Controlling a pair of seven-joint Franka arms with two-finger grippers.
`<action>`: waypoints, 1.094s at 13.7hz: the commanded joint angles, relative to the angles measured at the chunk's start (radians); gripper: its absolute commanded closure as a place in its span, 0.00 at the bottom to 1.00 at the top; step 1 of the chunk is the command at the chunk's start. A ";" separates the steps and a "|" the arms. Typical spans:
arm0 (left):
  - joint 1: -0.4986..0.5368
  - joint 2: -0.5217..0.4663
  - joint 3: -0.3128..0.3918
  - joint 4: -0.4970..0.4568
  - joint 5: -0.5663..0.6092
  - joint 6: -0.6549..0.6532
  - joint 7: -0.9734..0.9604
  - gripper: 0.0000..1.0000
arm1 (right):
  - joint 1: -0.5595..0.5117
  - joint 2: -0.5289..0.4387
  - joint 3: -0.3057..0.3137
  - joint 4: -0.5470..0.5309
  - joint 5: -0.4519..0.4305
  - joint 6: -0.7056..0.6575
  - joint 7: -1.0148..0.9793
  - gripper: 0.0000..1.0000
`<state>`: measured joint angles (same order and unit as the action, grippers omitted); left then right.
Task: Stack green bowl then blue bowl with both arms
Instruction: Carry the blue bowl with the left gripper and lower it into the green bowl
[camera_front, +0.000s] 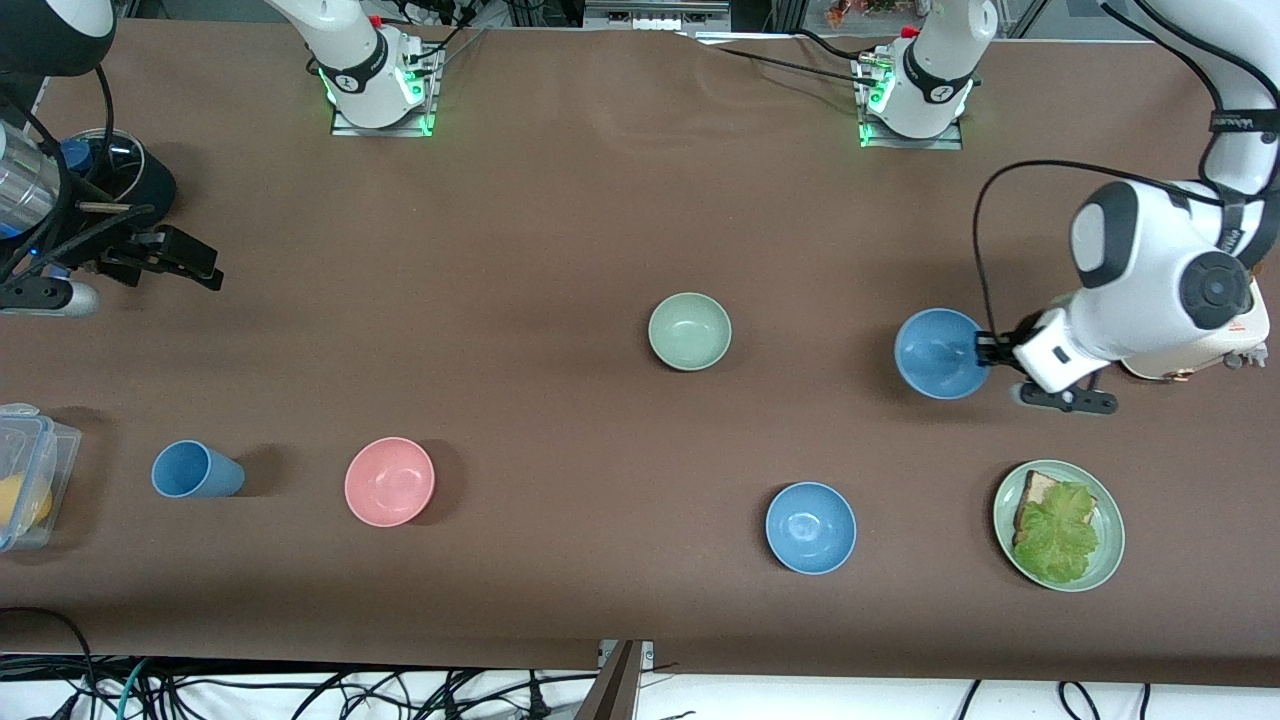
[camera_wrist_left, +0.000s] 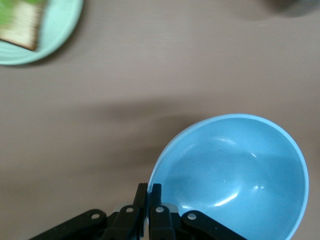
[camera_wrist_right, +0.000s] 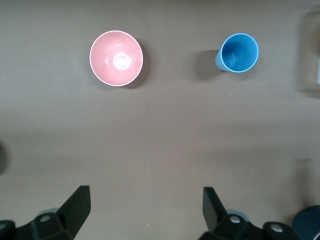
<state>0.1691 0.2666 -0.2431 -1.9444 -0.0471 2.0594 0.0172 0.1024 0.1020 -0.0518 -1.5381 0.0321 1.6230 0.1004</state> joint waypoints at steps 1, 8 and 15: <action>0.001 -0.023 -0.118 0.002 -0.030 -0.031 -0.164 1.00 | -0.001 -0.001 0.003 0.004 -0.005 -0.003 0.002 0.01; -0.075 -0.001 -0.225 0.018 -0.042 -0.018 -0.413 1.00 | -0.001 -0.001 0.003 0.006 -0.006 -0.002 0.001 0.01; -0.249 0.089 -0.222 -0.011 -0.031 0.168 -0.632 1.00 | -0.001 -0.001 0.003 0.004 -0.006 -0.002 0.001 0.01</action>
<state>-0.0617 0.3222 -0.4715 -1.9506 -0.0767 2.1715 -0.5929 0.1025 0.1030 -0.0518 -1.5382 0.0321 1.6230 0.1003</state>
